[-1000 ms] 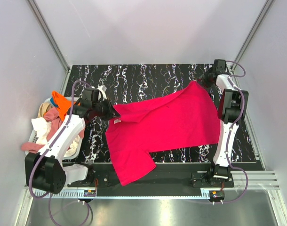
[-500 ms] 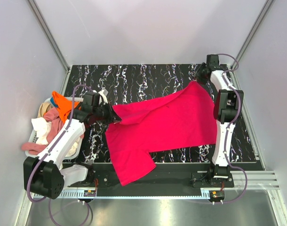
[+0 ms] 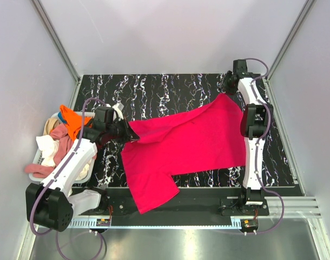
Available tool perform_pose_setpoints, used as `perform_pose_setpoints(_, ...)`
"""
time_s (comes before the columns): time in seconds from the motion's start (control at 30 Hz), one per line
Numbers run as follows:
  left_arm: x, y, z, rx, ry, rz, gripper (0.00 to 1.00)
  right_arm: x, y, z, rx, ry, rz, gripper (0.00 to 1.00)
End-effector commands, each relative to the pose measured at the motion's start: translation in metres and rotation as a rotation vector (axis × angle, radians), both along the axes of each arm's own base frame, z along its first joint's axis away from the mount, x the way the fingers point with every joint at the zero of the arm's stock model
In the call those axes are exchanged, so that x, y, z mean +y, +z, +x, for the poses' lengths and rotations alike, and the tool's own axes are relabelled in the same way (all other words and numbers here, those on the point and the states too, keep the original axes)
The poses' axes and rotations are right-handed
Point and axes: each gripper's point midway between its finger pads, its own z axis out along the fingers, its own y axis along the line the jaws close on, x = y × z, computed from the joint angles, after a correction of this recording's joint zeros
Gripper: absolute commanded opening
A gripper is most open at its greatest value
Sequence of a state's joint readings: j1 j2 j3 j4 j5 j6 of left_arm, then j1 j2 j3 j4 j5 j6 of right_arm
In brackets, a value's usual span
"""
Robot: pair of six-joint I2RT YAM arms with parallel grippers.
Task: Fold and stack the t-shirts
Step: Fold the tshirt
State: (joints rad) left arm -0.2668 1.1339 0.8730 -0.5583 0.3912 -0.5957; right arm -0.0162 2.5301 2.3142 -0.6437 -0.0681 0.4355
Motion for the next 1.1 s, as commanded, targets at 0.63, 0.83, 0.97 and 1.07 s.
perform_pose_setpoints(0.63,-0.002,0.009,0.009,-0.041,0.005,-0.004,0.0,-0.018,-0.044,-0.029,0.225,-0.027,-0.225,0.13)
perform_pose_setpoints(0.83,0.005,0.02,0.036,-0.068,0.078,0.036,0.0,-0.018,-0.014,-0.007,0.11,-0.021,-0.23,0.0)
perform_pose_setpoints(0.97,0.01,0.04,0.075,-0.109,0.143,0.062,0.0,-0.017,0.036,0.015,-0.05,-0.035,-0.227,0.0)
perform_pose_setpoints(1.07,0.012,0.053,0.103,-0.122,0.167,0.056,0.0,-0.017,0.061,0.025,-0.146,-0.034,-0.217,0.0)
